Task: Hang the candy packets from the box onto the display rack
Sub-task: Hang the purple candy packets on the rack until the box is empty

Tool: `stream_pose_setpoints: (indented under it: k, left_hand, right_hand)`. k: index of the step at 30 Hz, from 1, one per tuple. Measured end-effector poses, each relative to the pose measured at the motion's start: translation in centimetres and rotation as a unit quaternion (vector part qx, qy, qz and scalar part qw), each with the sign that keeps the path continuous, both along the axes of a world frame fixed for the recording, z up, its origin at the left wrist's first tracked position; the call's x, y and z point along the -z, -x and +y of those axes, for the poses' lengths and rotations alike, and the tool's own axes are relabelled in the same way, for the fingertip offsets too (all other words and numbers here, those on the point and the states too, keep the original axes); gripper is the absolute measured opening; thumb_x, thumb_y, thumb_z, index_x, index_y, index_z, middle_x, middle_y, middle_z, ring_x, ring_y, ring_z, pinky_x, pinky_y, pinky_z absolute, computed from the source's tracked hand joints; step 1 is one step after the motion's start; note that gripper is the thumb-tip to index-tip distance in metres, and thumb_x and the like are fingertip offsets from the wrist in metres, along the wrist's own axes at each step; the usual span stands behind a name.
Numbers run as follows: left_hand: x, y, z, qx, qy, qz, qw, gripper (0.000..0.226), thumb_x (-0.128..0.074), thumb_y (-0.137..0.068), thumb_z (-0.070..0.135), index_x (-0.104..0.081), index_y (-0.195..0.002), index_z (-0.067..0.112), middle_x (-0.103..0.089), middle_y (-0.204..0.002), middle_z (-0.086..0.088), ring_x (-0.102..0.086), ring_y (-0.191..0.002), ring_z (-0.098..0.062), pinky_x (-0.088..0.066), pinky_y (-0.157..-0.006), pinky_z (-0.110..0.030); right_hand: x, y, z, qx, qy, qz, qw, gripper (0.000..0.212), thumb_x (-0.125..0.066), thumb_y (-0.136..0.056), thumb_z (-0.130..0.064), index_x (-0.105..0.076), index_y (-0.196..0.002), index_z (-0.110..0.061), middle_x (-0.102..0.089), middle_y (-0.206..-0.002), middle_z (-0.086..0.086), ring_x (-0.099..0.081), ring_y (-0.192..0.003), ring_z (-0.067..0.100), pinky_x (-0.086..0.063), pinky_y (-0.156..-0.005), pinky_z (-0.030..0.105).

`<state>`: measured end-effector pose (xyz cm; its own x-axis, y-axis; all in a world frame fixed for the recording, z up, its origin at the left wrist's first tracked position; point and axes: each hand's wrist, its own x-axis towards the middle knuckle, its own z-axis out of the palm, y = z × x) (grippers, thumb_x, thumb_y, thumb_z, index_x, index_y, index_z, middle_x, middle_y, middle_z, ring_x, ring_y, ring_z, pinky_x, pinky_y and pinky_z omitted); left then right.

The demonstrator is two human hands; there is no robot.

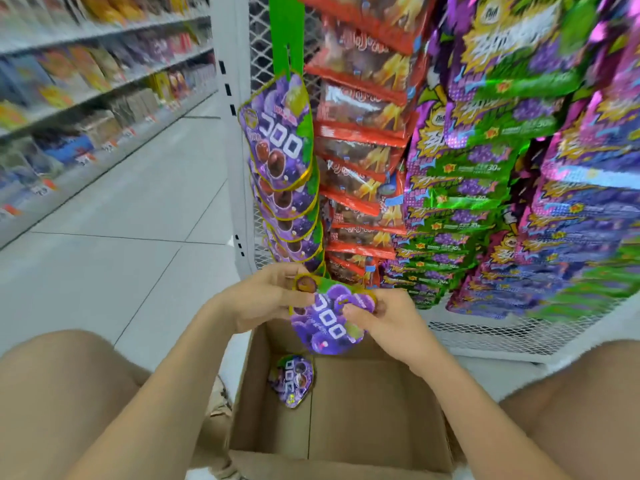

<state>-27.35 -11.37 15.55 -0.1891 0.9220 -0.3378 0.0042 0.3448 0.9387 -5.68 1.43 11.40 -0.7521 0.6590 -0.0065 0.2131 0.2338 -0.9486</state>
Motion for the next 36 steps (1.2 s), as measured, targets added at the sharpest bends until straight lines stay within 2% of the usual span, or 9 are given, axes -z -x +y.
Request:
stream_pose_setpoints:
  k: [3,6,10,14,18,23,26,30,36]
  left_hand:
    - [-4.1,0.2,-1.1,-0.001,-0.066,0.016,0.998,0.024,-0.072,-0.088,-0.017,-0.056,-0.095,0.000,-0.056,-0.079,-0.007,-0.063,-0.067,-0.017,-0.056,-0.061,-0.023]
    - [-9.0,-0.4,-1.5,0.009,-0.158,0.098,0.983,0.033,-0.074,-0.084,-0.018,-0.055,-0.093,0.007,-0.066,-0.082,-0.004,-0.062,-0.078,-0.018,-0.054,-0.071,-0.023]
    - [-15.8,-0.6,-0.6,-0.135,-0.308,0.181,0.924,0.033,-0.060,-0.073,-0.008,-0.057,-0.100,0.011,-0.065,-0.096,-0.005,-0.062,-0.090,-0.015,-0.051,-0.074,-0.027]
    - [-21.1,-0.8,2.6,-0.265,-0.361,0.255,0.857,0.036,-0.055,-0.090,-0.005,-0.060,-0.119,0.016,-0.066,-0.113,0.005,-0.062,-0.085,0.000,-0.054,-0.082,-0.027]
    - [-24.3,1.3,5.6,-0.306,-0.321,0.236,0.865,0.050,-0.048,-0.080,0.017,-0.064,-0.127,0.020,-0.073,-0.122,-0.002,-0.069,-0.112,-0.021,-0.055,-0.101,-0.045]
    - [-26.5,2.0,6.8,-0.317,-0.301,0.160,0.885,0.019,-0.052,-0.102,0.017,-0.070,-0.108,0.015,-0.071,-0.096,-0.005,-0.058,-0.074,-0.015,-0.043,-0.052,-0.019]
    - [-27.2,1.6,6.5,-0.311,-0.318,0.151,0.883,0.021,-0.053,-0.107,0.025,-0.063,-0.091,0.016,-0.052,-0.079,-0.008,-0.047,-0.064,-0.014,-0.036,-0.049,-0.022]
    - [-28.4,1.2,5.5,-0.300,-0.282,0.164,0.896,0.037,-0.057,-0.108,0.032,-0.057,-0.073,0.019,-0.056,-0.047,0.013,-0.049,-0.037,0.003,-0.037,-0.039,-0.012]
    - [-29.1,0.5,4.2,-0.265,-0.255,0.182,0.912,0.038,-0.064,-0.105,0.035,-0.062,-0.072,0.017,-0.061,-0.045,0.013,-0.056,-0.037,0.002,-0.041,-0.041,-0.014]
  right_hand:
    - [-5.4,0.3,-1.9,0.074,-0.011,0.123,0.990,0.007,-0.073,-0.097,-0.010,-0.080,-0.094,-0.009,-0.078,-0.082,0.010,-0.069,-0.075,0.012,-0.055,-0.071,0.027]
    - [-10.5,1.5,-3.5,0.116,-0.110,0.189,0.969,0.009,-0.073,-0.097,-0.016,-0.080,-0.093,-0.021,-0.074,-0.073,-0.004,-0.059,-0.066,0.004,-0.049,-0.063,0.023]
    - [-16.5,2.7,-3.8,0.176,-0.259,0.211,0.926,0.008,-0.072,-0.098,-0.028,-0.074,-0.092,-0.025,-0.064,-0.066,-0.016,-0.056,-0.060,0.003,-0.046,-0.060,0.025]
    - [-22.2,4.9,-2.9,0.204,-0.316,0.224,0.899,0.019,-0.080,-0.091,-0.028,-0.069,-0.107,-0.027,-0.070,-0.086,-0.022,-0.069,-0.084,0.001,-0.053,-0.079,0.024]
    - [-25.3,7.5,-1.5,0.196,-0.344,0.203,0.896,0.023,-0.078,-0.091,-0.029,-0.062,-0.107,-0.023,-0.068,-0.094,-0.012,-0.069,-0.088,0.026,-0.052,-0.087,0.046]
    - [-28.0,9.3,-0.5,0.227,-0.377,0.211,0.873,0.016,-0.075,-0.095,-0.032,-0.072,-0.106,-0.020,-0.074,-0.095,-0.008,-0.067,-0.084,0.019,-0.045,-0.084,0.035]
    - [-28.9,10.5,0.1,0.238,-0.383,0.219,0.865,0.015,-0.071,-0.097,-0.034,-0.078,-0.103,-0.022,-0.077,-0.094,-0.009,-0.068,-0.087,0.016,-0.039,-0.083,0.029]
    - [-29.6,11.7,0.2,0.251,-0.387,0.241,0.854,0.016,-0.072,-0.097,-0.034,-0.078,-0.104,-0.021,-0.078,-0.095,-0.007,-0.071,-0.091,0.019,-0.038,-0.080,0.027]
    - [-29.8,12.2,0.3,0.258,-0.412,0.251,0.837,0.010,-0.072,-0.097,-0.032,-0.072,-0.098,-0.022,-0.074,-0.087,-0.011,-0.069,-0.082,0.017,-0.034,-0.076,0.026]
